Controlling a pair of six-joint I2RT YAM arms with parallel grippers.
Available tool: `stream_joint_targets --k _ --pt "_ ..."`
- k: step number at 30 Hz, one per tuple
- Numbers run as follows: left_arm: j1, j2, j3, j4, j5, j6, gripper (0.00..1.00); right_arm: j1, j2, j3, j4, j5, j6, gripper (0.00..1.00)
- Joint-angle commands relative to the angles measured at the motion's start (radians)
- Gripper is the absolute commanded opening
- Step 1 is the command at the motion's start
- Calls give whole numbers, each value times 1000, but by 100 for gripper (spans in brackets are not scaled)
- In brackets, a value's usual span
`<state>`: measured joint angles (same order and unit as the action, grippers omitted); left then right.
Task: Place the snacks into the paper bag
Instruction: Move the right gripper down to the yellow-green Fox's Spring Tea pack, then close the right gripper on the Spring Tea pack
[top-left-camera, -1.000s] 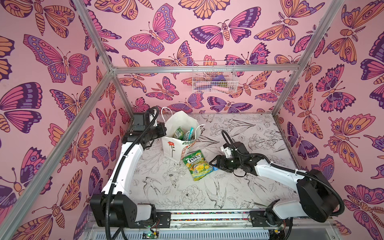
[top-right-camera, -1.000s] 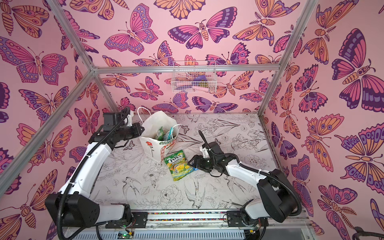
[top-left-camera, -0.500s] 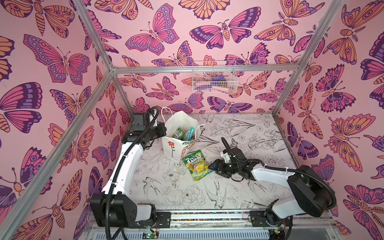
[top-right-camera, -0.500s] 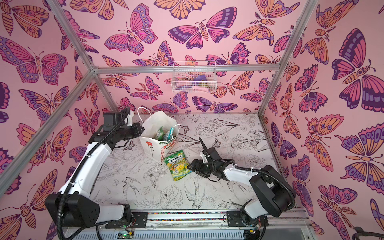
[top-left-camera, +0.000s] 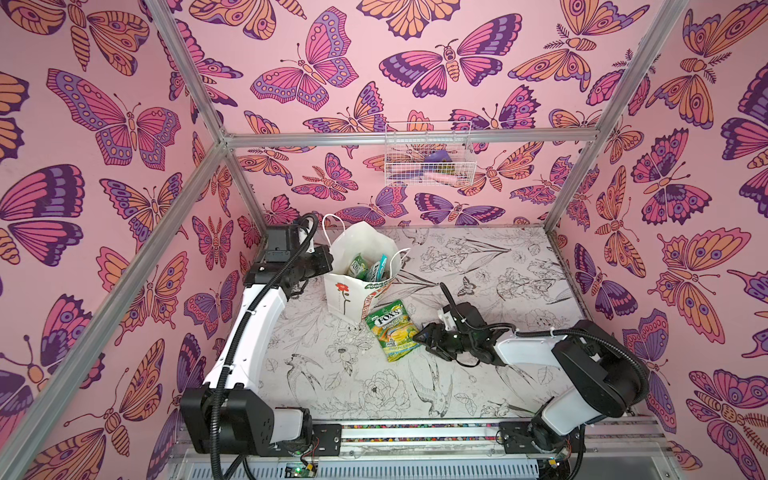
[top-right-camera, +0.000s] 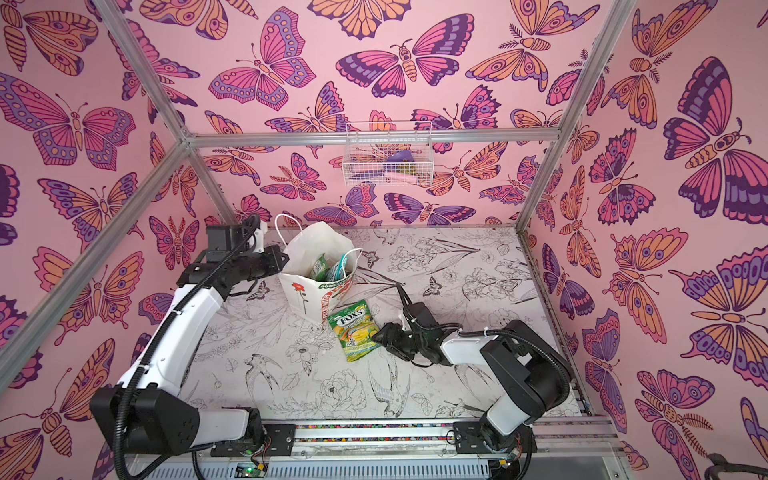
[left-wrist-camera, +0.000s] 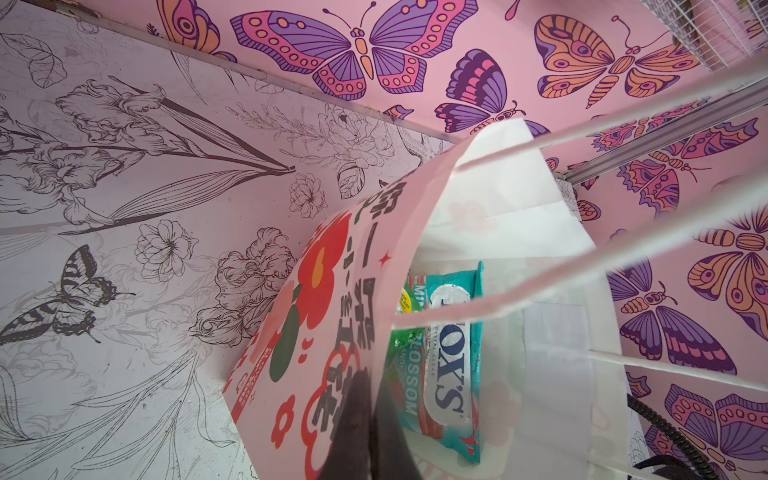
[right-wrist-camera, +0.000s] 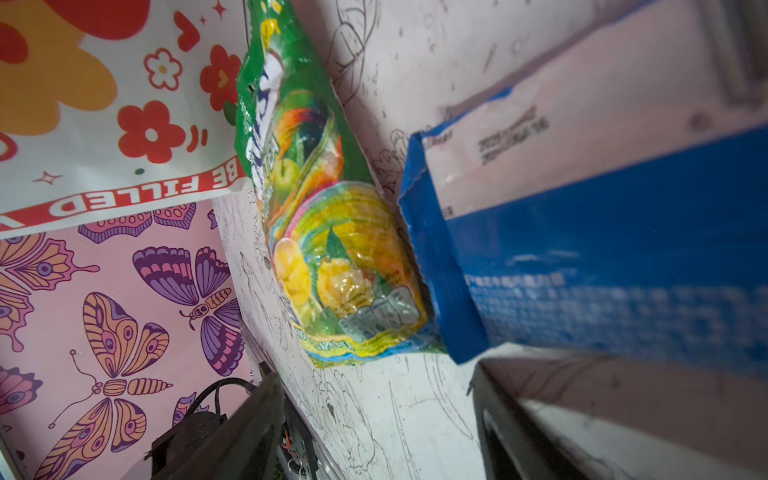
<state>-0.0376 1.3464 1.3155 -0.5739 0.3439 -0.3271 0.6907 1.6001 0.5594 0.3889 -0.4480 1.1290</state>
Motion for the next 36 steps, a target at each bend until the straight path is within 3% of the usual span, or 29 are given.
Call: stream_joint_targets --k 1,16,22,33,36 --pt "5 -22 -2 57 7 -6 0 16 32 0 62 28 35 72" --pt "5 -26 -2 57 6 -4 0 90 176 0 311 170 178 65" --pt "5 -26 -2 57 9 -5 0 94 199 62 324 175 175 61" --pt "6 -26 -1 57 6 -5 0 95 223 137 307 177 153 36" --pt "6 -26 -2 57 5 -4 0 97 248 134 335 165 165 34"
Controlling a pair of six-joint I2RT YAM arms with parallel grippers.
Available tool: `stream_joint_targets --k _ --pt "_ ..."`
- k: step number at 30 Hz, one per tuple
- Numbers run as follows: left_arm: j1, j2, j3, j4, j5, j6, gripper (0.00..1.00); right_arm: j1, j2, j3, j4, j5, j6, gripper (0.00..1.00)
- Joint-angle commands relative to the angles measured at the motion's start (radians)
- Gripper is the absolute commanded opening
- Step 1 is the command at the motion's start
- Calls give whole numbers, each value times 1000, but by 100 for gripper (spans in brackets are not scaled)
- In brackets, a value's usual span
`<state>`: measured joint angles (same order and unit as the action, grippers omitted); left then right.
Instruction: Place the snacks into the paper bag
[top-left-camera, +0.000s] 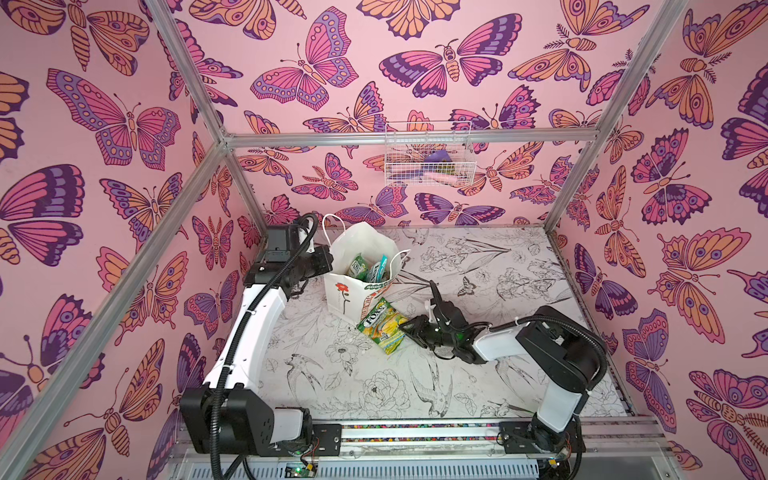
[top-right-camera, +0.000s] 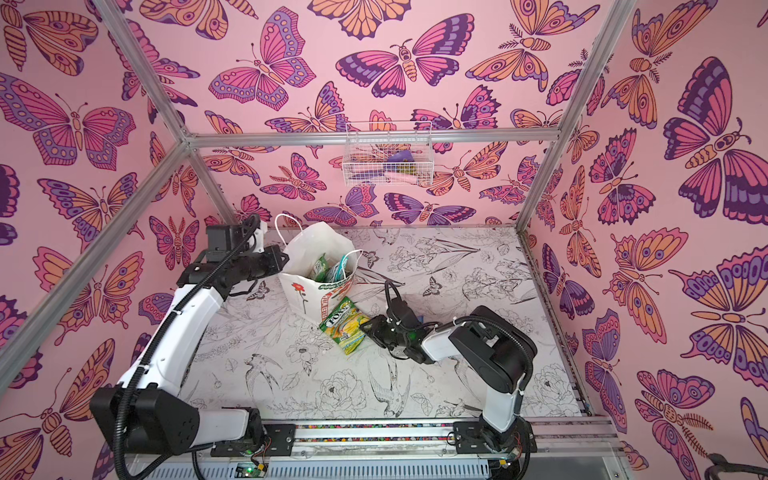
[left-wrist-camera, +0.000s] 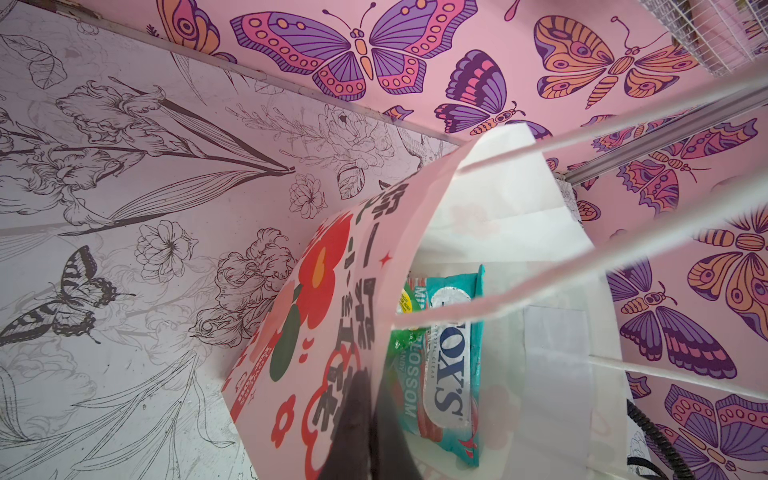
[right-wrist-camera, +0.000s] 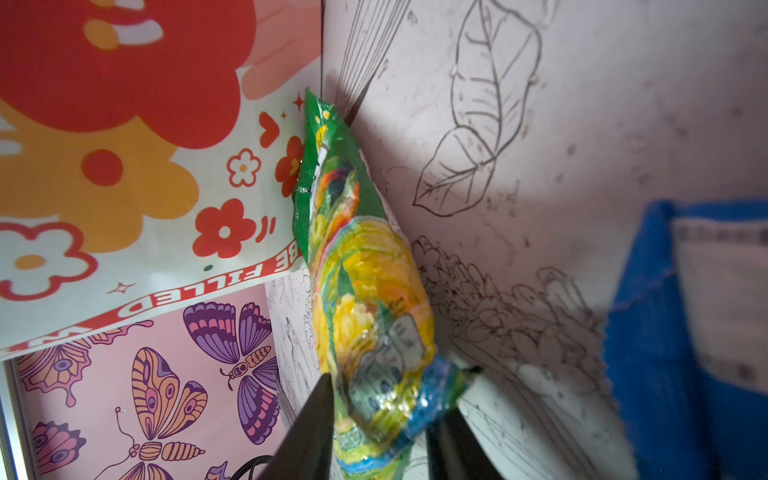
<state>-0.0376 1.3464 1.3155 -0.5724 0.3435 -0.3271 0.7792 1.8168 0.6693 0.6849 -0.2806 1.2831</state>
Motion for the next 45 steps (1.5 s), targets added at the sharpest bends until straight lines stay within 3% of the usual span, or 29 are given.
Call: stream_joint_targets --k 1,13,17,45 --pt "6 -26 -1 55 5 -5 0 8 35 21 51 -3 16 31" --pt "5 -24 -2 56 6 -4 0 11 37 15 123 -37 25 6" --pt "7 -24 -1 55 6 -5 0 11 15 8 116 -33 20 2" --pt "6 -29 -2 56 6 -5 0 12 -335 39 -240 75 -203 0"
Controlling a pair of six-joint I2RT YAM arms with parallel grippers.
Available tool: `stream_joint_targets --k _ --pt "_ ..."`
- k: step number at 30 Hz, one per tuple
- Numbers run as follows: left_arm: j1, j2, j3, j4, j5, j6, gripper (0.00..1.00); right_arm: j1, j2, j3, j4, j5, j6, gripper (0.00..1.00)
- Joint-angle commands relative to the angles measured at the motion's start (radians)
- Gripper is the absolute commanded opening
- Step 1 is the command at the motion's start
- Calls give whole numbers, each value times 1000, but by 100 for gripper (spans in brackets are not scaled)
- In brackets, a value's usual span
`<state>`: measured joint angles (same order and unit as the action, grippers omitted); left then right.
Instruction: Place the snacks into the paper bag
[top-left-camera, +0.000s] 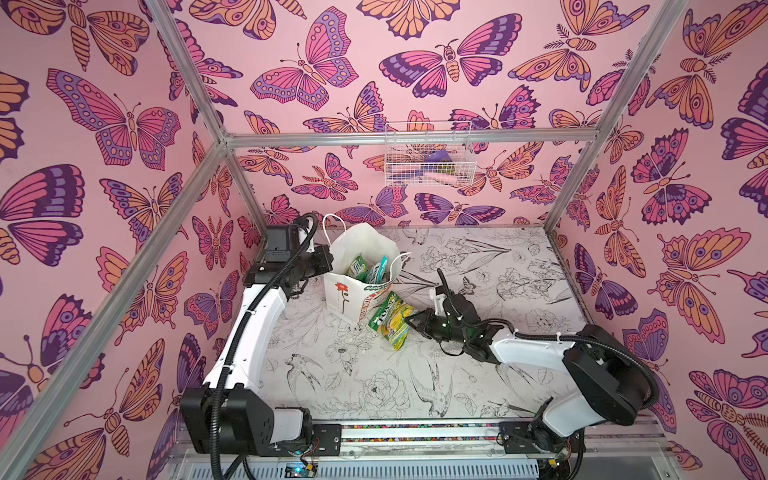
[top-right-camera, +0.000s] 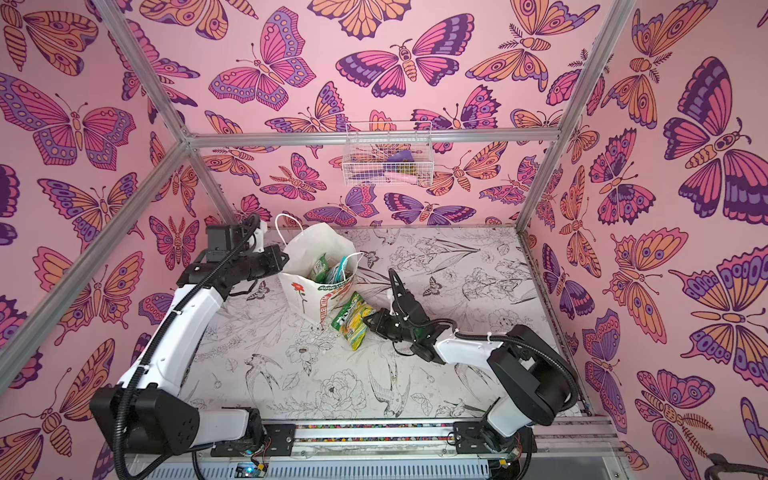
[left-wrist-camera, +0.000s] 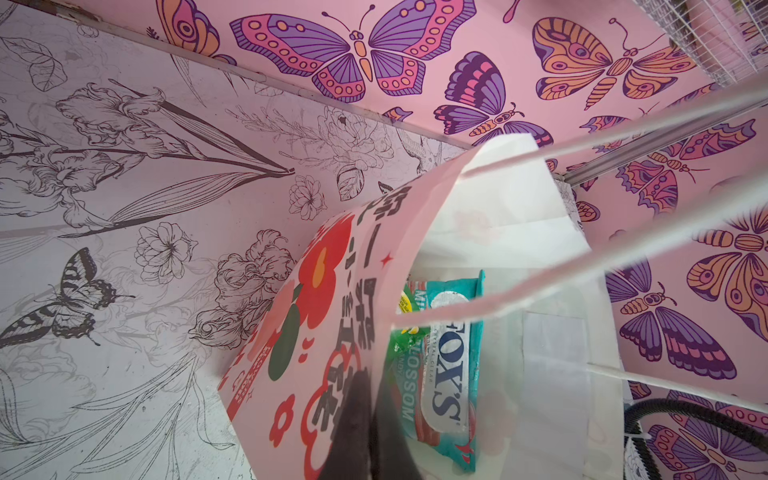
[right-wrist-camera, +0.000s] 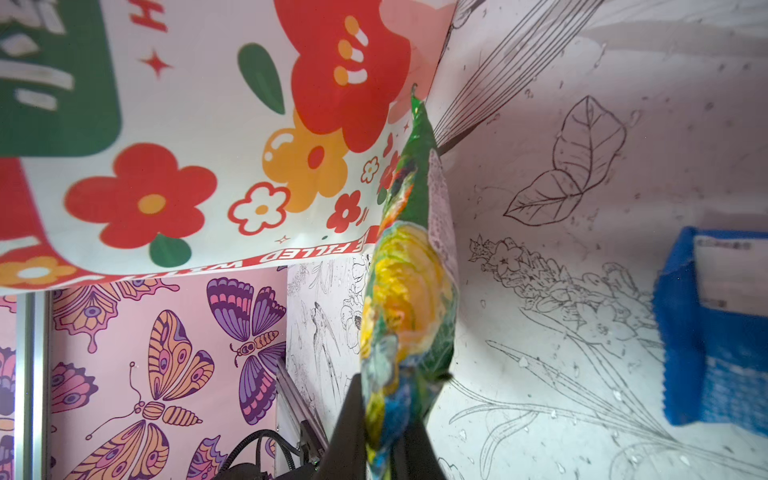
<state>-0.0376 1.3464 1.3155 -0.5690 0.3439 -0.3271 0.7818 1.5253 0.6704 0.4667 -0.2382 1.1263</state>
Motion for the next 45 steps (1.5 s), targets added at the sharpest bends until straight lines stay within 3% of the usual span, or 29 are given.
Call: stream_joint_targets --k 1,18,45 --pt "6 -29 -1 53 5 -4 0 9 -56 38 -34 38 -53 0" --pt "5 -28 0 53 11 -7 0 9 -160 49 -137 95 -113 0" --pt "-36 -1 14 54 108 11 0 -3 -305 57 -284 230 -193 0"
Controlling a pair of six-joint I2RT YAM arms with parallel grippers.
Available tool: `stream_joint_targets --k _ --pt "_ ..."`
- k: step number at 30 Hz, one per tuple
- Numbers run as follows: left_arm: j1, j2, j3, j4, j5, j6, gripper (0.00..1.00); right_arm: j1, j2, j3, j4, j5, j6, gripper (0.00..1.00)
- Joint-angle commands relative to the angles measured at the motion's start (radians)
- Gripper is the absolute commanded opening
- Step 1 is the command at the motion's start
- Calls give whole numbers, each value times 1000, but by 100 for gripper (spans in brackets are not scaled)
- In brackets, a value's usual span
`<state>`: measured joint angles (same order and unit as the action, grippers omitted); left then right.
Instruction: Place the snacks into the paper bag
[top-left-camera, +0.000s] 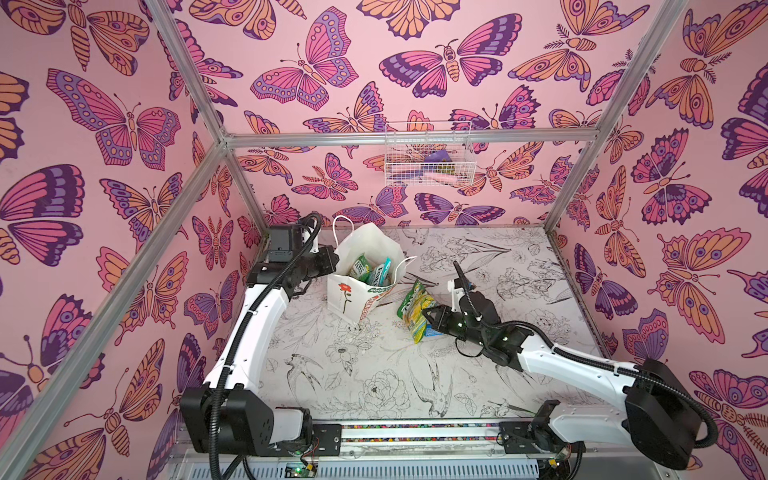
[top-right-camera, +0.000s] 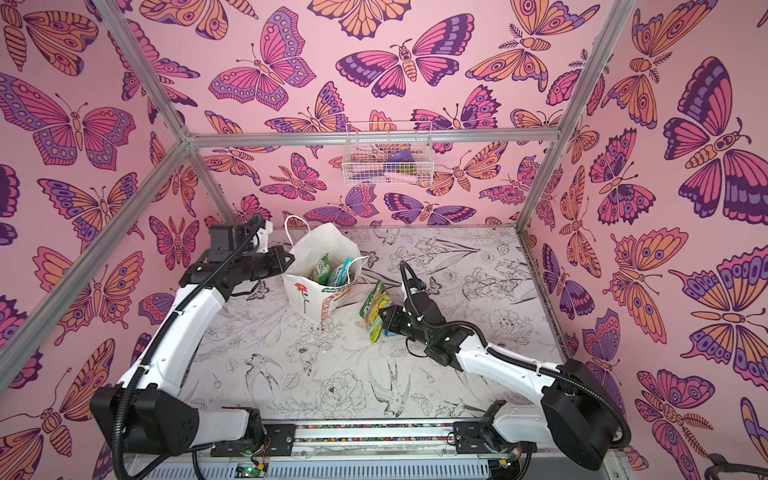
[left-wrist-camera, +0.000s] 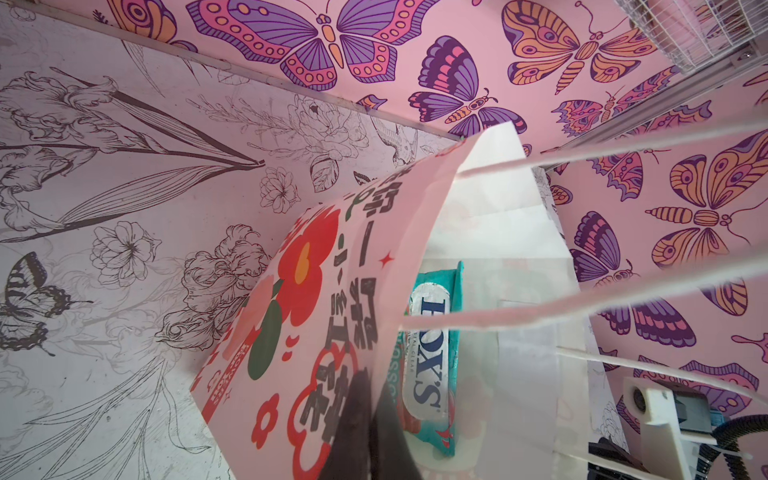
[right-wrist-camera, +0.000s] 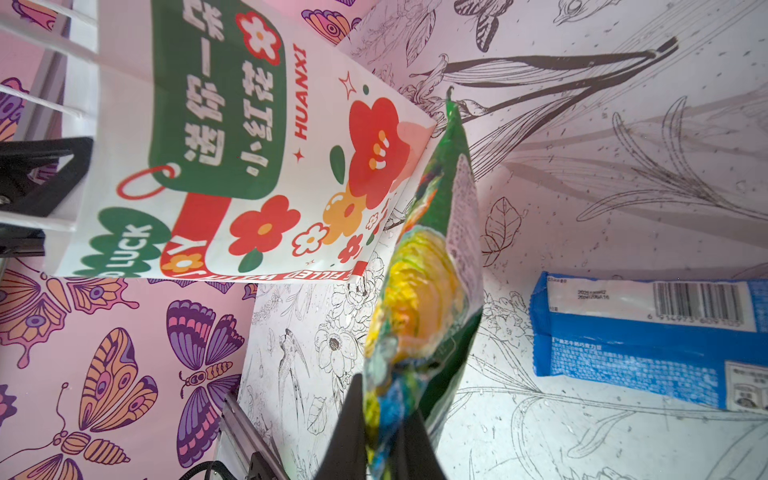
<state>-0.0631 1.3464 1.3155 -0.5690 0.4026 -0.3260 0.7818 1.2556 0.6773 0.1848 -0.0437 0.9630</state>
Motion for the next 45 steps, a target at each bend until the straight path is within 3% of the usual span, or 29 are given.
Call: stream_joint_targets --k 1,13,45 --pt "-11 -1 13 54 50 10 0 -7 -40 53 -7 36 -33 0" --pt "-21 5 14 54 50 11 0 -59 -119 89 -88 53 -96 0" --pt "-26 -18 14 54 33 19 0 -81 -187 416 -290 131 -380 0"
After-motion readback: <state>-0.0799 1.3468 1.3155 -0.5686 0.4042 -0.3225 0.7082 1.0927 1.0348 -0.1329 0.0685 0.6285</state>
